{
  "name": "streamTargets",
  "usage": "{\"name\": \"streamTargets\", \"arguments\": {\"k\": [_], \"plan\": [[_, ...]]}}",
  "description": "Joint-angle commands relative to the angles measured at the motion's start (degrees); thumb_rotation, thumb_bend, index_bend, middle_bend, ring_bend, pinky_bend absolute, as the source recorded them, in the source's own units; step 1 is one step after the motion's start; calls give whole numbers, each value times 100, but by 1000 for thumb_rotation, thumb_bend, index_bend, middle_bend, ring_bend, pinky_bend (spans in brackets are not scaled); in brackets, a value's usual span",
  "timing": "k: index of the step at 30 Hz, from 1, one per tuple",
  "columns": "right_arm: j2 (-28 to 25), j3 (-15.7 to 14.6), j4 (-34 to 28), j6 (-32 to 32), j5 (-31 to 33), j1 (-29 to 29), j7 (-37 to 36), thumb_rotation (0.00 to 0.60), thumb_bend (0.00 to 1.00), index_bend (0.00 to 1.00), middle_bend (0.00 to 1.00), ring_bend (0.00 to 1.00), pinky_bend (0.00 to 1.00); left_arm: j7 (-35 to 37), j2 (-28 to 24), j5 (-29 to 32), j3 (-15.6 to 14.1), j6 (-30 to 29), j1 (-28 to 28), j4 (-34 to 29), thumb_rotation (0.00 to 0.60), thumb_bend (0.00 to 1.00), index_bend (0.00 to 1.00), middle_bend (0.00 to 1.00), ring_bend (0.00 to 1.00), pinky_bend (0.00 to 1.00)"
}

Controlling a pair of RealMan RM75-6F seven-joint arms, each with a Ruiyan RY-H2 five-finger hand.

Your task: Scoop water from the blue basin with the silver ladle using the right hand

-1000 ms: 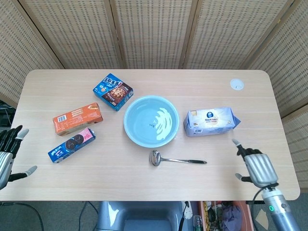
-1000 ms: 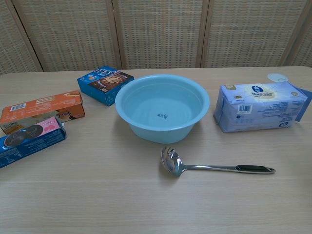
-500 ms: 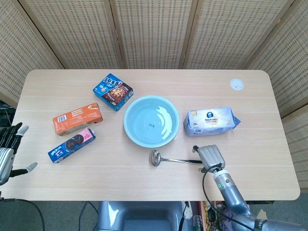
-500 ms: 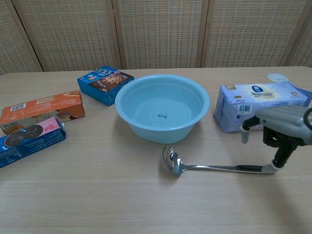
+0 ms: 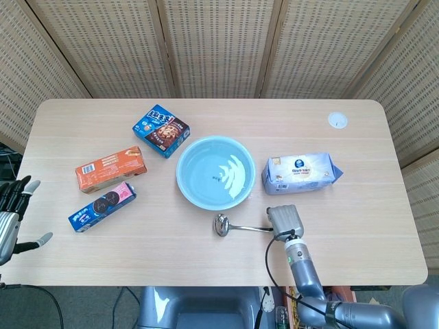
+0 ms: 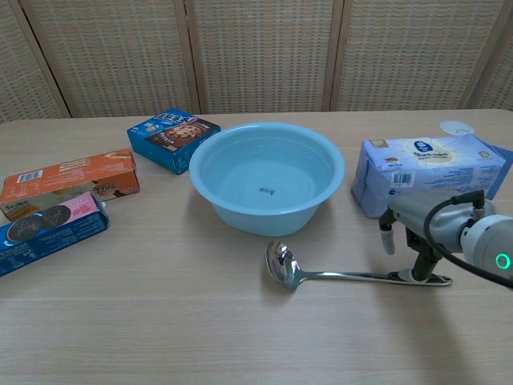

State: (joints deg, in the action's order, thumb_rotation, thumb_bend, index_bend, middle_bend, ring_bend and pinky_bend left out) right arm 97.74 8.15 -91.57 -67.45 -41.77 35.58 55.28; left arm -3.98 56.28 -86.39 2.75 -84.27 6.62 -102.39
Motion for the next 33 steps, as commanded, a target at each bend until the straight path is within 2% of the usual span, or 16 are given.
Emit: {"name": "streamTargets", "arguments": {"k": [1, 11, 33], "plan": [[66, -36, 51, -39, 6, 35, 18, 600, 290, 475, 985, 997, 1000, 9, -2, -2, 4, -3, 2, 2, 600, 0, 0, 0, 0, 0], [442, -210, 556, -85, 51, 125, 135, 600, 316, 487, 985, 997, 1000, 133, -32, -33, 2, -33, -7, 35, 600, 0, 0, 0, 0, 0], [588, -268, 878, 67, 48, 178, 11, 600, 331, 504, 985, 997, 1000, -20, 31, 24, 6, 24, 23, 29, 600, 0, 0, 0, 0, 0]]}}
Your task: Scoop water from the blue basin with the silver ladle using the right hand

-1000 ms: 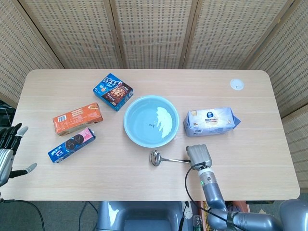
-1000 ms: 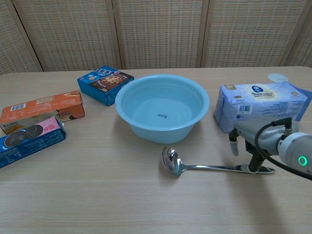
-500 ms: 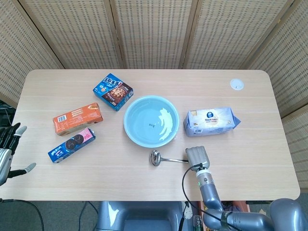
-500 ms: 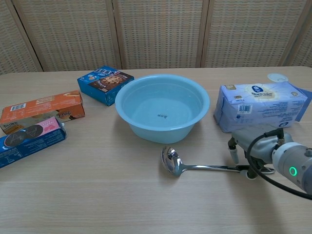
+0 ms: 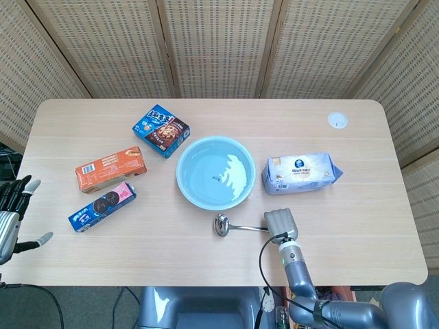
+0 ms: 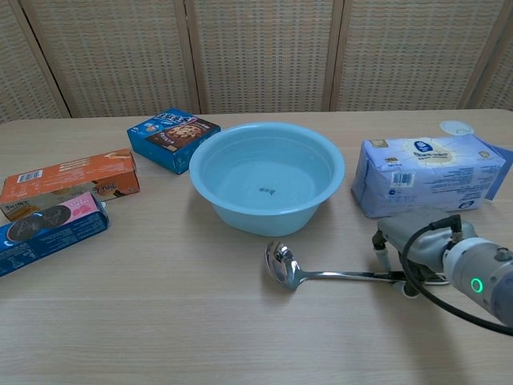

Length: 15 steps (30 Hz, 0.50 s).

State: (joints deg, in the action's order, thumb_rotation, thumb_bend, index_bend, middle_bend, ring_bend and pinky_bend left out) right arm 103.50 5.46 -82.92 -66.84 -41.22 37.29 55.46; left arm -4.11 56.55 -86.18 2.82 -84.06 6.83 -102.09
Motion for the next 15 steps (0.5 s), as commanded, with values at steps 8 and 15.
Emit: {"name": "streamTargets", "arguments": {"k": [8, 15], "plan": [[43, 18, 86, 29, 161, 51, 148, 600, 397, 517, 985, 997, 1000, -36, 18, 30, 7, 16, 9, 0, 600, 0, 0, 0, 0, 0], [11, 27, 52, 50, 334, 90, 280, 600, 498, 577, 985, 997, 1000, -69, 30, 39, 4, 31, 17, -6, 600, 0, 0, 0, 0, 0]]}}
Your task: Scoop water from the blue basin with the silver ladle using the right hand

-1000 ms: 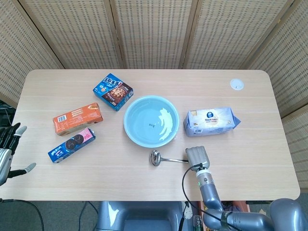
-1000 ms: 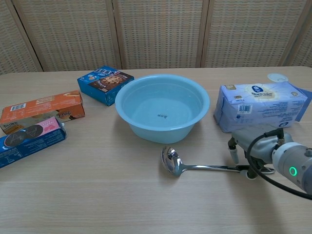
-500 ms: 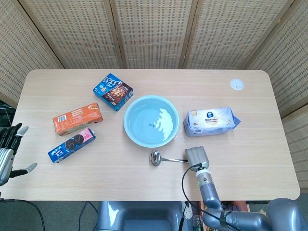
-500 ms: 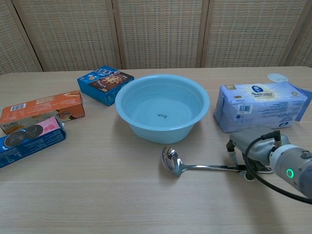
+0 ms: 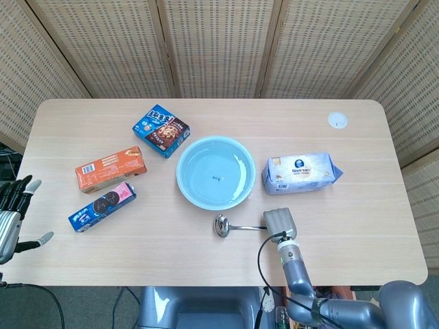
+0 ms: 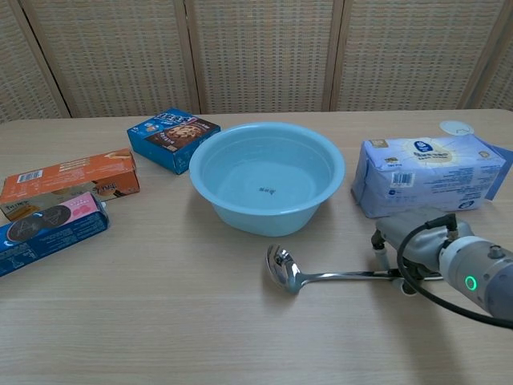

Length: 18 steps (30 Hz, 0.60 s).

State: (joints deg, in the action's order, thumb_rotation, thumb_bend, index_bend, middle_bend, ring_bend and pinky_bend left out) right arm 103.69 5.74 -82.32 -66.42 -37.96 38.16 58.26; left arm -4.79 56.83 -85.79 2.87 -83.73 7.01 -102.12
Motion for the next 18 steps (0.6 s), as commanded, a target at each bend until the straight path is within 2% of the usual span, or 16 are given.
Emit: {"name": "streamTargets", "arguments": {"k": [1, 9, 18], "plan": [[-18, -4, -17, 19, 24, 4, -3, 600, 533, 599, 985, 997, 1000, -6, 4, 4, -2, -3, -3, -3, 600, 0, 0, 0, 0, 0], [-115, 21, -182, 2, 41, -39, -154, 600, 805, 679, 985, 997, 1000, -10, 9, 8, -4, 6, 1, -1, 600, 0, 0, 0, 0, 0], [-616, 181, -868, 5, 131, -73, -426, 600, 890, 700, 985, 997, 1000, -37, 19, -11, -16, -1, -1, -7, 600, 0, 0, 0, 0, 0]]}}
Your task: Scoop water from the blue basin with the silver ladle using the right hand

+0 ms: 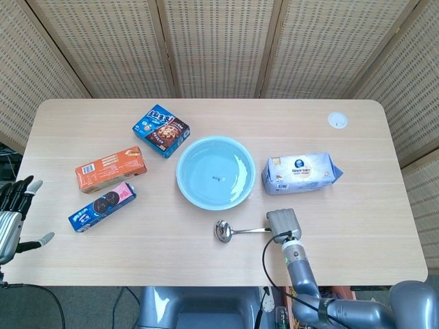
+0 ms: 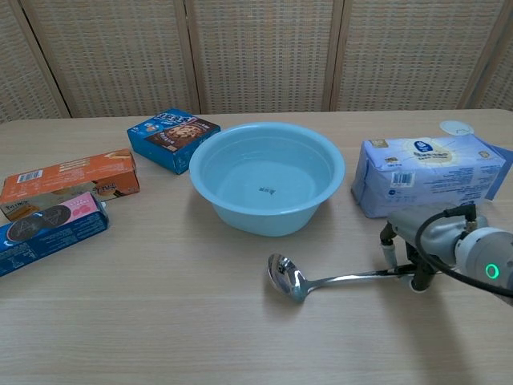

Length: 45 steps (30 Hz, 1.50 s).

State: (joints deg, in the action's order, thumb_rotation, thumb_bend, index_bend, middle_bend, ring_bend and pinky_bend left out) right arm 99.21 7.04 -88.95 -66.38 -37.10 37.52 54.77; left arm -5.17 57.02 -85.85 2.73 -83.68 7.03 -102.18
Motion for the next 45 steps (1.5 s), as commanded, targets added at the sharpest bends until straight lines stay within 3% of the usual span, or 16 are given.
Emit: {"name": "streamTargets", "arguments": {"k": [1, 18, 27, 37, 42, 45], "plan": [[-255, 67, -314, -3, 44, -14, -117, 600, 890, 700, 985, 997, 1000, 1, -1, -9, -3, -11, -5, -3, 600, 0, 0, 0, 0, 0], [-1404, 168, -1889, -94, 197, 140, -281, 600, 891, 700, 985, 997, 1000, -6, -4, -7, -6, -19, -11, -12, 600, 0, 0, 0, 0, 0], [-1670, 294, -2347, -212, 489, 374, -177, 600, 891, 700, 985, 997, 1000, 45, -24, 30, 11, 5, 0, -3, 600, 0, 0, 0, 0, 0], [-2143, 1073, -3147, -595, 1751, 1270, 398, 600, 891, 701, 985, 997, 1000, 137, -57, 184, 70, 123, 57, 24, 600, 0, 0, 0, 0, 0], [-2071, 1401, -2973, -786, 2416, 1771, 641, 600, 891, 701, 985, 997, 1000, 137, -54, 305, 113, 218, 106, 34, 600, 0, 0, 0, 0, 0], [-1886, 1581, -2544, -937, 2771, 2169, 850, 600, 891, 701, 985, 997, 1000, 126, -48, 397, 151, 273, 140, 50, 600, 0, 0, 0, 0, 0]]}}
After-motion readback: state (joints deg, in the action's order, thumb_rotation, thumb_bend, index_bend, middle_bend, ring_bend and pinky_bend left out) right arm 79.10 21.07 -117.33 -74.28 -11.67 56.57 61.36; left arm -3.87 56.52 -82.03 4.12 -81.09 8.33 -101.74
